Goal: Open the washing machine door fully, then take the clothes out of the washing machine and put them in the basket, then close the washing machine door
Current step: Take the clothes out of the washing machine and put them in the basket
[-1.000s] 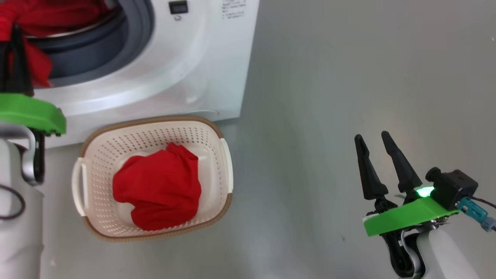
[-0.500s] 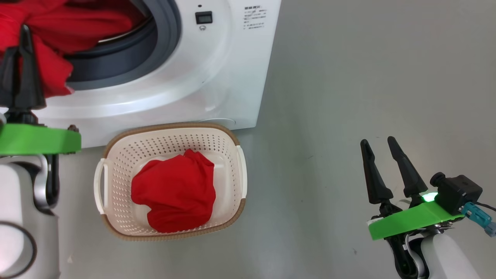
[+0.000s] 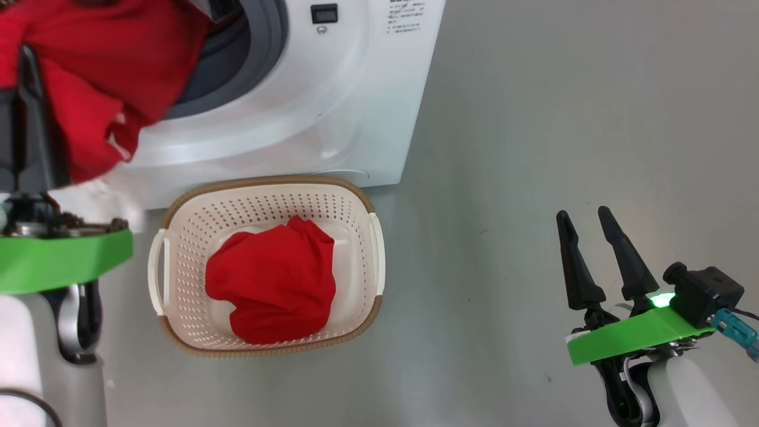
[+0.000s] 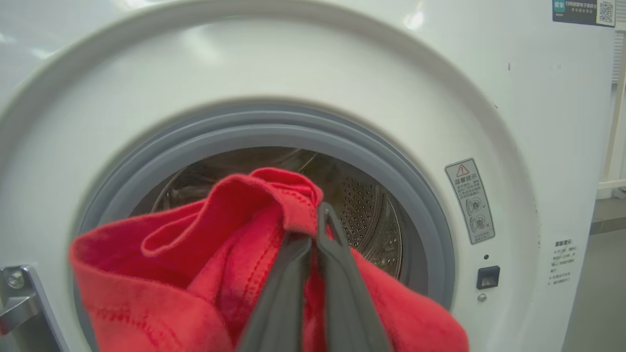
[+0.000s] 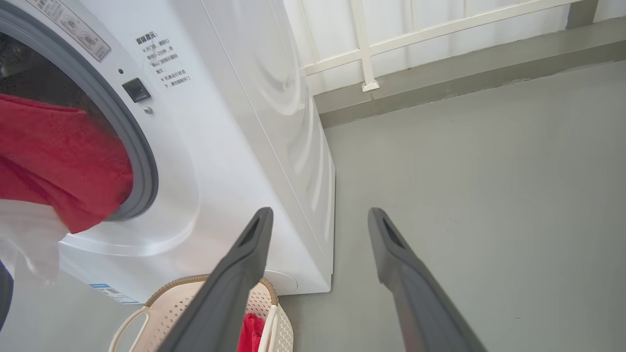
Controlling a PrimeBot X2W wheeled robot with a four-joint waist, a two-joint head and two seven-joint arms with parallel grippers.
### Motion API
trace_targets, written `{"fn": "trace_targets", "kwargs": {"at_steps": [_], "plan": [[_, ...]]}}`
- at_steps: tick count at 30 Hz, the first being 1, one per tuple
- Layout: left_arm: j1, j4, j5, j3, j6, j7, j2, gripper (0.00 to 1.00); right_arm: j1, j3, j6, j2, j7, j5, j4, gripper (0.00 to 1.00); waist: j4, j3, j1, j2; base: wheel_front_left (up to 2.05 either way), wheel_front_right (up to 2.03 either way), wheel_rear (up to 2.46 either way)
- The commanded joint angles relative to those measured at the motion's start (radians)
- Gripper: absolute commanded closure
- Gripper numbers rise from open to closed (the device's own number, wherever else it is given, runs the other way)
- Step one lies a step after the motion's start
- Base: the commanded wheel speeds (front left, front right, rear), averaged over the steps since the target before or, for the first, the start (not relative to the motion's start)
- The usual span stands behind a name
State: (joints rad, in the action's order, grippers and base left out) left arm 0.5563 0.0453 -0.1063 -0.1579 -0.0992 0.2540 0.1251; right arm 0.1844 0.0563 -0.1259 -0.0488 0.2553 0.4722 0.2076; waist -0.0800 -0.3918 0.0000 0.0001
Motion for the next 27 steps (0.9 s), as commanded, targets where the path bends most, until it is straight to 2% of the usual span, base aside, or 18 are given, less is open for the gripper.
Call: {"fn": "trace_targets", "kwargs": {"at_steps": [1,7,14,21,27], "plan": [[-0.023,-0.023,0.009,-0.036,-0.009,0.008,0.023,1.0,-0.005,0.023,-0.005,-0.001,0.006,-0.012,-0.028,0.0,0.001,-0.009,0.0,-0.0001,0.0,0.0,0.0],[-0.073,0.047,0.016,-0.007,-0.019,0.008,-0.002,1.0,0.009,0.029,-0.005,-0.001,0.006,-0.007,-0.032,0.0,-0.005,-0.039,0.0,-0.0001,0.0,0.0,0.0],[-0.099,0.194,0.021,0.041,-0.026,0.008,-0.027,1.0,0.032,0.031,-0.005,-0.001,0.006,0.002,-0.042,0.0,-0.009,-0.103,0.0,-0.0001,0.0,0.0,0.0],[-0.027,0.404,0.022,0.076,-0.03,0.008,-0.015,1.0,0.065,0.044,-0.005,-0.001,0.006,0.012,-0.053,0.0,-0.018,-0.188,0.0,-0.0001,0.0,0.0,0.0],[0.053,0.528,0.02,0.098,-0.031,0.008,0.003,1.0,0.089,0.056,-0.005,-0.001,0.006,0.023,-0.059,0.0,-0.031,-0.243,0.0,-0.0001,0.0,0.0,0.0]]}}
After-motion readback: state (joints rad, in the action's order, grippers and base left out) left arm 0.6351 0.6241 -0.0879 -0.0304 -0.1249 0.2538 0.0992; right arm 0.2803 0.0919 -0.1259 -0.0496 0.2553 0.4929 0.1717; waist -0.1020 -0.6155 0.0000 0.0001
